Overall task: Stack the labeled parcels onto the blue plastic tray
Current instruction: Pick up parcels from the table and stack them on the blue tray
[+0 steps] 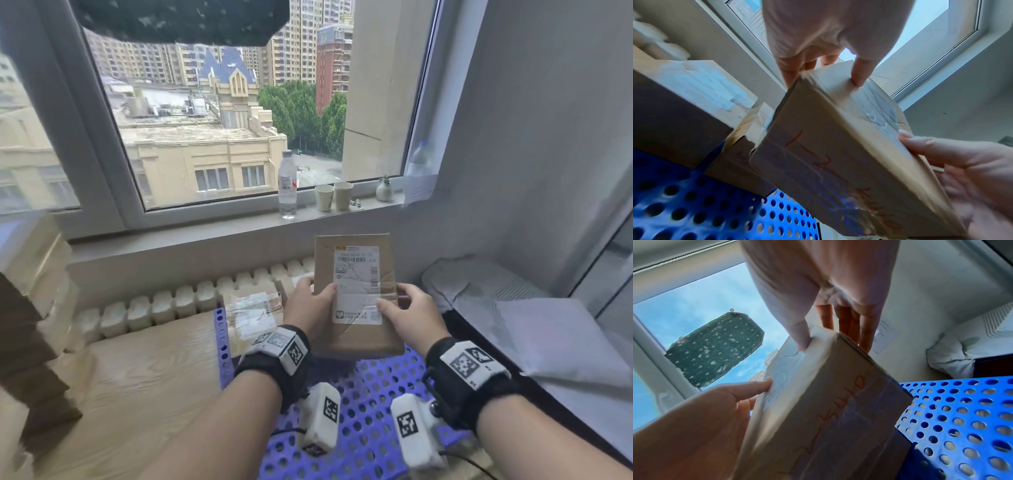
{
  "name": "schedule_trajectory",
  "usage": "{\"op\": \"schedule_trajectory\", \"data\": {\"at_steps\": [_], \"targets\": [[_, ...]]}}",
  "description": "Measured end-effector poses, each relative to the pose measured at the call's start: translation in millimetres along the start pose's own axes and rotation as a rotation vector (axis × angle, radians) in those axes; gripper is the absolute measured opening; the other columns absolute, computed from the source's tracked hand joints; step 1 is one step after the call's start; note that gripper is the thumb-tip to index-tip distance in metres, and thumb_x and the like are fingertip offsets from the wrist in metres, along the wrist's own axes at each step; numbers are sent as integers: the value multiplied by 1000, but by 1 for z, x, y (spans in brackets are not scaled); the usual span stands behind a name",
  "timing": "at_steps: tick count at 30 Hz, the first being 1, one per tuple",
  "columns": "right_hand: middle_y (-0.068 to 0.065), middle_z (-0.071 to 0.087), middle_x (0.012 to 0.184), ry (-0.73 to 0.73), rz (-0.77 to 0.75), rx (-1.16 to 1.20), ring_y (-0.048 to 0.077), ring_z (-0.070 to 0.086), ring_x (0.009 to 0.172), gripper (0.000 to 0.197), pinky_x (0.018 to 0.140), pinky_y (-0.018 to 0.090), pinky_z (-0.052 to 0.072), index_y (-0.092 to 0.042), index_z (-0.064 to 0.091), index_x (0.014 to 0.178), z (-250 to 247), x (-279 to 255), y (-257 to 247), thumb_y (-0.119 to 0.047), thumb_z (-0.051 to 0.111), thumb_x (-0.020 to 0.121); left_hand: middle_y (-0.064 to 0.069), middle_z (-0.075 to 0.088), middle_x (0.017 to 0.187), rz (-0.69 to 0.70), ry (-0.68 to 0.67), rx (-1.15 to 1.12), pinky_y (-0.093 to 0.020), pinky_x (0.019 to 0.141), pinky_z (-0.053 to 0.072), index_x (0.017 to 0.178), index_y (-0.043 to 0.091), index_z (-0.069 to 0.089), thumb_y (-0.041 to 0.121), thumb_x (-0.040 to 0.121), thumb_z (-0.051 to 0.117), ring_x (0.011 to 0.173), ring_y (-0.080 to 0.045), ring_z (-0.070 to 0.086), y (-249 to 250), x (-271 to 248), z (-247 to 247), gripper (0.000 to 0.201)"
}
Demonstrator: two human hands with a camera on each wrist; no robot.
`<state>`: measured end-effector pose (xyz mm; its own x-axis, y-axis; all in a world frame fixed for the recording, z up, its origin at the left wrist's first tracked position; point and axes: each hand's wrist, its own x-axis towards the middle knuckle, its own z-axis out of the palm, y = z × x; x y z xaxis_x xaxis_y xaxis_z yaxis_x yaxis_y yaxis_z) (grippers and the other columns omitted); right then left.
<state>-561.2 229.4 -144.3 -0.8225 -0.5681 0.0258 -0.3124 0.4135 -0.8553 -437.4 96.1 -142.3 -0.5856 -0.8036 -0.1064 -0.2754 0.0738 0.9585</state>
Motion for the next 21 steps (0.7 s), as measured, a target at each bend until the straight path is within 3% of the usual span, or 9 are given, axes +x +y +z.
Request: {"op": "schedule_trajectory", "data": {"at_steps": [3, 6, 8, 10, 13, 16, 19, 21], "targets": [[3, 70, 103, 64, 25, 29, 23, 65, 100, 36, 92, 43, 52, -20, 66, 111, -2, 28, 8, -25, 76, 78, 1, 71, 110, -21, -36, 16, -43, 93, 54, 112, 29, 55, 53, 69, 60, 100, -21, 68, 5, 28, 8, 49], [4, 71, 100, 84, 7, 90, 20, 65, 94, 35, 85, 33, 51, -17, 67, 113, -8, 46, 13, -19, 76, 79, -5, 68, 110, -49, -50, -58, -44, 93, 53, 120, 16, 55, 31, 88, 67, 97, -22, 67, 8, 48, 21, 37], [7, 68, 104, 67, 10, 174, 19, 64, 94, 40, 82, 29, 50, -19, 66, 115, -12, 57, 13, -22, 77, 78, -8, 67, 115, -69, -50, -76, -47, 95, 52, 120, 15, 53, 28, 92, 64, 102, -23, 66, 8, 60, 30, 33], [9, 64, 111, 37, 37, 255, 21, 63, 102, 53, 91, 37, 53, -30, 63, 116, -12, 73, 16, -42, 78, 67, -8, 66, 118, -86, -48, -100, -48, 96, 52, 121, 15, 52, 28, 93, 62, 105, -25, 66, 9, 73, 37, 32], [1, 63, 123, -51, 90, 307, 20, 59, 117, 81, 101, 44, 48, -40, 56, 126, -7, 105, 31, -66, 76, 52, -9, 64, 119, -98, -41, -144, -46, 95, 53, 125, 12, 50, 24, 96, 59, 107, -26, 65, 14, 91, 46, 33], [0, 64, 127, -181, 181, 398, 21, 62, 115, 102, 102, 46, 49, -33, 46, 140, 0, 135, 44, -64, 79, 49, -8, 63, 117, -111, -17, -141, -44, 94, 53, 129, 9, 48, 22, 96, 59, 102, -24, 64, 17, 108, 53, 36], [2, 65, 127, -256, 230, 430, 21, 66, 110, 108, 99, 46, 51, -31, 49, 137, 3, 164, 61, -61, 88, 41, -4, 62, 109, -171, -37, -121, -36, 81, 56, 127, 11, 47, 23, 96, 59, 91, -16, 63, 13, 126, 60, 35], [2, 66, 124, -254, 257, 430, 22, 66, 108, 102, 98, 46, 52, -29, 53, 134, 3, 178, 71, -54, 88, 41, -1, 63, 110, -172, -49, -44, -31, 76, 55, 125, 13, 50, 29, 95, 60, 88, -12, 62, 8, 136, 65, 35]]}}
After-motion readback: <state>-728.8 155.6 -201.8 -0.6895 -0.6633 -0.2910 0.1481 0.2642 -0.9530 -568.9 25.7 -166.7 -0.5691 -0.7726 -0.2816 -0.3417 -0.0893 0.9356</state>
